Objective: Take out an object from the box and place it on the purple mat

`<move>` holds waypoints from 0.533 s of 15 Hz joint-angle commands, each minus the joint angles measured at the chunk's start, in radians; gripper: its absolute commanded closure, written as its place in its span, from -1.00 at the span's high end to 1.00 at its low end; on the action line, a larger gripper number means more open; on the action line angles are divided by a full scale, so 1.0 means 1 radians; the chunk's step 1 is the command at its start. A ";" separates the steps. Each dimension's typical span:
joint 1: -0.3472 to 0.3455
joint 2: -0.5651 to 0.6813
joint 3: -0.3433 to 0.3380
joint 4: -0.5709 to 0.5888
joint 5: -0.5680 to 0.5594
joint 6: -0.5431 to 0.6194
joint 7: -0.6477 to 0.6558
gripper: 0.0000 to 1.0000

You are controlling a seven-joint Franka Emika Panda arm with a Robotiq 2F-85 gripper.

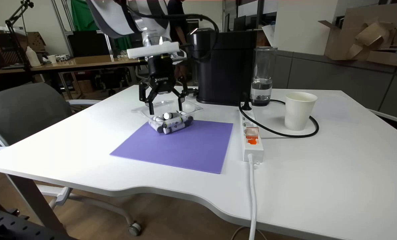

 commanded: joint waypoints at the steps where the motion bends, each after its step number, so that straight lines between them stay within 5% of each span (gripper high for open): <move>1: 0.009 0.053 0.001 0.093 0.007 -0.196 0.121 0.32; 5: -0.002 0.107 0.011 0.152 0.011 -0.258 0.140 -0.23; 7: -0.009 0.120 0.018 0.163 0.014 -0.237 0.123 0.54; 8: -0.012 0.121 0.021 0.161 0.016 -0.212 0.116 0.54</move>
